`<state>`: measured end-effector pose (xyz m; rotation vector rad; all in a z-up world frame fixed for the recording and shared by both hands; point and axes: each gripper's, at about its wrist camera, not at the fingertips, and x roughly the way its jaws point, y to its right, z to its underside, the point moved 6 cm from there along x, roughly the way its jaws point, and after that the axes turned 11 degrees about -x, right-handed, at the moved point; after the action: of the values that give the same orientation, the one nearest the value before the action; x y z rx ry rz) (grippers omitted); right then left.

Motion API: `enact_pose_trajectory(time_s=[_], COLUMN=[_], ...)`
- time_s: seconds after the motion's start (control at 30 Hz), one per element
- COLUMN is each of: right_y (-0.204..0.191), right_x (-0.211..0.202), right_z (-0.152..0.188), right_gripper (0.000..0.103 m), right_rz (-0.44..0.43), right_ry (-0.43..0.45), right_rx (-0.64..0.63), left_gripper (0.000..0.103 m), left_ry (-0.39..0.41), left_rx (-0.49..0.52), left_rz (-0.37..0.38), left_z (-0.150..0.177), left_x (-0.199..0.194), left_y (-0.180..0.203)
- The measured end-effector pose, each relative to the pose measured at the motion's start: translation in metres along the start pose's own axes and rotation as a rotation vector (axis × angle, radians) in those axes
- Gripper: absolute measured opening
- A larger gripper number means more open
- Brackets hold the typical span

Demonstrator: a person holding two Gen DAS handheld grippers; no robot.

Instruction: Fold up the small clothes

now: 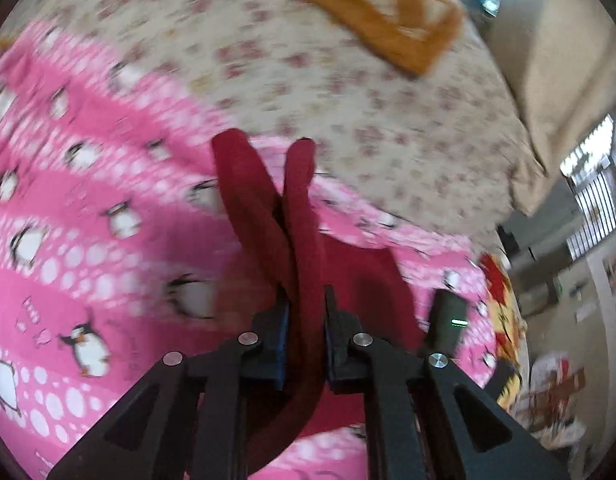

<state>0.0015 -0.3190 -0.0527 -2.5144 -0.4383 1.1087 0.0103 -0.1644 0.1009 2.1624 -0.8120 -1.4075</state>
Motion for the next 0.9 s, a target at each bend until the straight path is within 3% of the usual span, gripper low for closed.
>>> enact_pose_trajectory(time_s=[0.2,0.4,0.57,0.67,0.77,0.9], right_y=[0.008,0.04,0.064,0.067,0.066,0.072], right_x=[-0.008,-0.059,-0.075,-0.072,-0.074,-0.079], right_z=[0.004,0.03,0.043,0.045,0.047,0.048], right_gripper=[0.032,0.028,0.026,0.023,0.023,0.023], right_rz=[-0.029,-0.041,-0.165,-0.181,-0.193,-0.227], right_ry=[0.011,0.114,0.17,0.164,0.177,0.197], right_rx=[0.083,0.319,0.444,0.464,0.466,0.537], left_gripper=[0.0,0.0,0.0,0.003,0.019,0.026], left_ry=[-0.084,-0.136,-0.176,-0.181,-0.196,-0.073], left_rx=[0.163,0.157,0.12,0.125,0.131,0.171], left_rz=[-0.008,0.021,0.027,0.028,0.069,0.069], left_z=[0.039,0.071,0.087,0.091,0.09,0.081], left_x=[0.037,0.07,0.091,0.086,0.067,0.025], left_y=[0.078,0.09,0.089,0.093,0.101,0.104])
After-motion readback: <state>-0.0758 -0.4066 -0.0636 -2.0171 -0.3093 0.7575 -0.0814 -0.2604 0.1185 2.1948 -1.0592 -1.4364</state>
